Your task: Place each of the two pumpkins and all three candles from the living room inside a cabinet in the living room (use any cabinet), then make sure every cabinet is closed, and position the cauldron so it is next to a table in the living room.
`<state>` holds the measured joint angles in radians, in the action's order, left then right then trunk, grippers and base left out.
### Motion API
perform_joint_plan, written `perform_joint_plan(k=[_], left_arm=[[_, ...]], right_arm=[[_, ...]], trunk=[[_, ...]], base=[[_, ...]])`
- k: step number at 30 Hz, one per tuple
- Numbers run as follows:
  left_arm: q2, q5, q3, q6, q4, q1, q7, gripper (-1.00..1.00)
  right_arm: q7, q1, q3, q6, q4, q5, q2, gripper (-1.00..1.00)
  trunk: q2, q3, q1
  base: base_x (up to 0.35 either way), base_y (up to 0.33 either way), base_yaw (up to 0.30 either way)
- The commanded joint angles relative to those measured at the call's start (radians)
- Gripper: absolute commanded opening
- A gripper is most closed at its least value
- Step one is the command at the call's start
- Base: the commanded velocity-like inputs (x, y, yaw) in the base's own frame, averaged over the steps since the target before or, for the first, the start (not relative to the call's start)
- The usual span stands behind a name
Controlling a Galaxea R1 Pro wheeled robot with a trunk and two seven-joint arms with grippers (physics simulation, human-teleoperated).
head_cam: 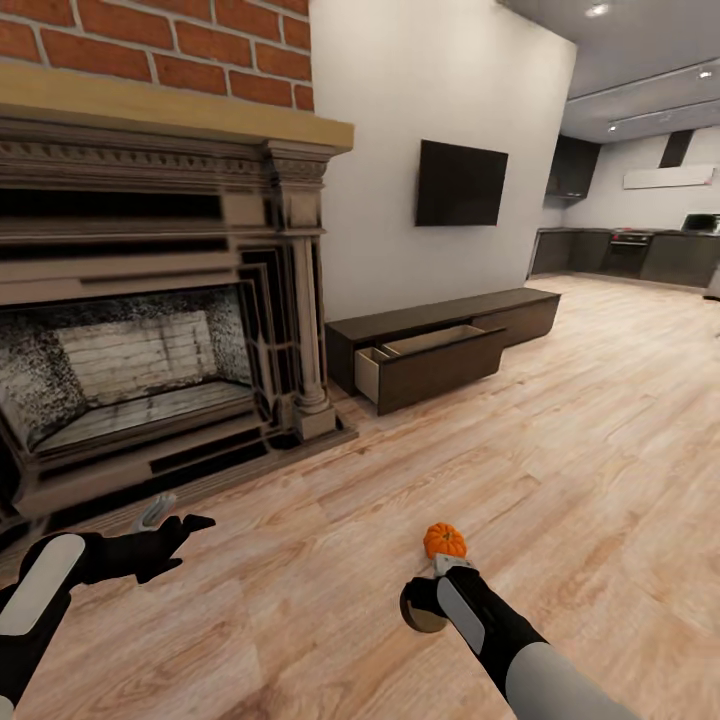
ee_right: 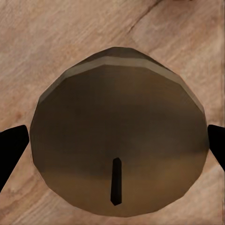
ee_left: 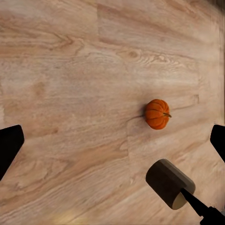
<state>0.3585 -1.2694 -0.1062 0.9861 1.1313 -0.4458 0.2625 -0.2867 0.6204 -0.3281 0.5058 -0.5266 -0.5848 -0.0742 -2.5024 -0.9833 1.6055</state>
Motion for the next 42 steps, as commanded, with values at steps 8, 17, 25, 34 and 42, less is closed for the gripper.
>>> perform_joint_plan(k=[8, 17, 25, 34, 42], left_arm=[[0.002, -0.011, -0.003, 0.003, 0.001, 0.0, 0.009, 1.0], [0.002, -0.012, -0.004, 0.003, 0.001, 0.0, 0.009, 1.0], [0.001, -0.012, -0.004, 0.003, 0.002, -0.001, 0.009, 1.0], [0.0, -0.011, -0.001, 0.003, 0.002, 0.0, 0.01, 1.0], [-0.001, -0.011, 0.004, 0.003, 0.002, 0.0, 0.011, 1.0]], right_arm=[[-0.011, 0.001, -0.006, 0.002, -0.001, -0.01, 0.0, -1.0], [-0.011, 0.001, -0.005, 0.002, -0.001, -0.011, 0.001, -1.0], [-0.011, 0.001, -0.005, 0.002, -0.001, -0.012, 0.001, -1.0], [-0.011, 0.001, -0.005, 0.001, -0.001, -0.012, 0.001, -1.0], [-0.011, 0.001, -0.005, 0.001, -0.001, -0.012, 0.001, -1.0]], trunk=[[0.002, 0.03, -0.004], [0.038, 0.061, -0.025], [0.08, 0.08, -0.048], [0.122, 0.1, -0.071], [0.178, 0.129, -0.102]], base=[[-0.206, 0.0, -0.289], [-0.325, 0.0, -0.289], [-0.093, 0.0, -0.289], [-0.002, 0.0, -0.289], [0.0, 0.0, -0.289]])
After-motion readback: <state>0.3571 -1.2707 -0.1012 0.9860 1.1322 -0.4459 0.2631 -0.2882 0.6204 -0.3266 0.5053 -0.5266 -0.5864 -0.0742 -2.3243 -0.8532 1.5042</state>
